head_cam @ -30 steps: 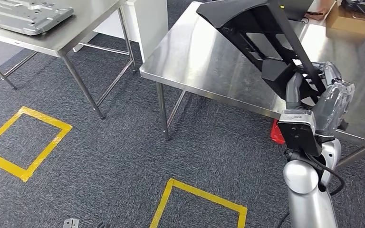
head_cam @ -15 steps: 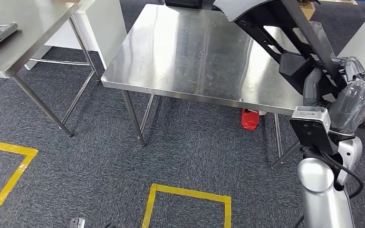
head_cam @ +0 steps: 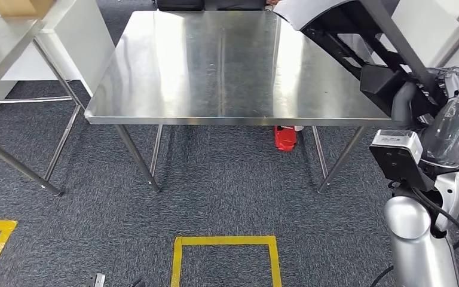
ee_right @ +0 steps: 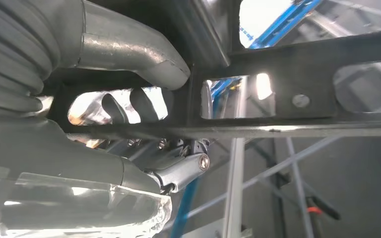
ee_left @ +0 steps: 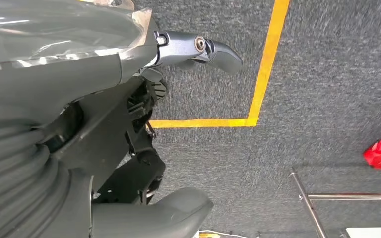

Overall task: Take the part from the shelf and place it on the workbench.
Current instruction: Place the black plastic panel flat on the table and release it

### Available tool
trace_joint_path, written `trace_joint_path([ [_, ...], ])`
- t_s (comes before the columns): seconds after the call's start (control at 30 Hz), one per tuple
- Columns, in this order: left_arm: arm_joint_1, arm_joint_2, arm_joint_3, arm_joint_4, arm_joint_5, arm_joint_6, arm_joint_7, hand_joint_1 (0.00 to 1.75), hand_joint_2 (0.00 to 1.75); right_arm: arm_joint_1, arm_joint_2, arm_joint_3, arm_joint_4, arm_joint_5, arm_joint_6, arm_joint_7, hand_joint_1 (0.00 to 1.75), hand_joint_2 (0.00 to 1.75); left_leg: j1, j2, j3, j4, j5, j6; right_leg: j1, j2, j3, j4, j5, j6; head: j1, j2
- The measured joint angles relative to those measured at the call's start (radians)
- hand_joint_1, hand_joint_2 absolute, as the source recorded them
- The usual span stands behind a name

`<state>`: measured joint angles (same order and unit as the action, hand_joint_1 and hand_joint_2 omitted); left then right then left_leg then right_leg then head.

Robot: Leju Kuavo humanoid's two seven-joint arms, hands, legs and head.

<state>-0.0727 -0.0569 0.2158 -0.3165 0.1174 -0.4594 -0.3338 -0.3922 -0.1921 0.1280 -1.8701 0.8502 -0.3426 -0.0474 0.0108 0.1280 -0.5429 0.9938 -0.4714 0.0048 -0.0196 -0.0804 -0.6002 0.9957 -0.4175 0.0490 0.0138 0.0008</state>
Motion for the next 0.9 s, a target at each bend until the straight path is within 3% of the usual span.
trace_joint_path([
  [0.03,-0.001,0.001,0.0,0.0,0.0,0.0,0.0,0.0,1.75,0.0,-0.002,0.0,0.0,0.0,-0.001,0.001,1.75,1.75,0.003,-0.001,0.003,0.001,-0.005,-0.005,-0.005,0.015,0.0,0.0,0.001,-0.008,-0.003,0.0],
  [0.1,-0.002,0.002,0.0,0.001,0.0,0.0,-0.001,0.0,1.75,-0.004,-0.004,0.0,0.001,0.0,-0.003,0.003,1.75,1.75,0.01,-0.05,-0.014,0.048,-0.043,-0.013,-0.013,0.041,0.001,-0.002,0.004,-0.027,-0.005,0.0],
  [0.17,-0.001,0.004,0.0,0.004,0.003,0.003,-0.001,0.0,1.75,-0.007,-0.004,0.0,0.004,0.004,-0.008,0.005,1.75,1.75,0.012,-0.114,-0.076,0.179,-0.112,-0.015,-0.012,0.062,0.001,-0.002,0.004,-0.042,-0.009,0.0],
  [0.23,0.003,0.007,0.0,0.008,0.006,0.006,-0.002,0.0,1.75,-0.007,-0.004,0.001,0.012,0.026,-0.021,0.007,1.75,1.75,0.011,-0.13,-0.143,0.297,-0.149,-0.013,-0.006,0.082,0.001,-0.002,0.004,-0.045,-0.011,0.0],
  [0.27,0.004,0.008,0.0,0.009,0.008,0.008,-0.002,0.0,1.75,-0.008,-0.003,0.001,0.016,0.042,-0.029,0.009,1.75,1.75,0.011,-0.131,-0.156,0.307,-0.138,-0.011,-0.004,0.091,0.003,-0.002,0.003,-0.046,-0.011,0.0],
  [0.3,0.004,0.009,0.0,0.01,0.01,0.009,-0.002,0.0,1.75,-0.009,-0.004,0.002,0.021,0.057,-0.037,0.011,1.75,1.75,0.011,-0.132,-0.148,0.275,-0.108,-0.007,-0.003,0.098,0.004,-0.002,0.003,-0.045,-0.011,0.0],
  [0.37,0.004,0.01,0.0,0.011,0.015,0.008,-0.005,0.0,1.75,-0.013,-0.004,0.003,0.029,0.074,-0.044,0.015,1.75,1.75,0.011,-0.136,-0.091,0.133,-0.027,0.003,-0.002,0.109,0.007,-0.001,0.003,-0.045,-0.011,0.0],
  [0.43,0.004,0.013,0.0,0.011,0.021,0.006,-0.008,0.0,1.75,-0.019,-0.004,0.006,0.038,0.077,-0.047,0.017,1.75,1.75,0.009,-0.14,-0.047,0.03,0.017,0.007,0.006,0.116,0.005,0.002,0.0,-0.042,-0.01,0.0],
  [0.53,0.006,0.015,0.001,0.013,0.029,0.001,-0.011,0.0,1.75,-0.024,-0.007,0.013,0.051,0.077,-0.051,0.019,1.75,1.75,0.001,-0.14,-0.043,0.012,0.026,-0.002,0.017,0.117,-0.001,0.005,-0.003,-0.038,-0.009,0.0],
  [0.67,0.008,0.018,0.003,0.016,0.036,-0.001,-0.012,0.0,1.75,-0.027,-0.01,0.024,0.066,0.076,-0.055,0.023,1.75,1.75,-0.009,-0.144,-0.047,0.013,0.029,0.008,0.012,0.114,-0.001,0.001,0.002,-0.032,-0.009,0.0],
  [0.9,0.011,0.02,0.005,0.02,0.042,-0.003,-0.012,0.0,1.75,-0.03,-0.018,0.034,0.082,0.076,-0.062,0.03,1.75,1.75,-0.012,-0.145,-0.048,0.014,0.028,0.013,0.009,0.113,0.0,-0.002,0.003,-0.029,-0.009,0.0],
])
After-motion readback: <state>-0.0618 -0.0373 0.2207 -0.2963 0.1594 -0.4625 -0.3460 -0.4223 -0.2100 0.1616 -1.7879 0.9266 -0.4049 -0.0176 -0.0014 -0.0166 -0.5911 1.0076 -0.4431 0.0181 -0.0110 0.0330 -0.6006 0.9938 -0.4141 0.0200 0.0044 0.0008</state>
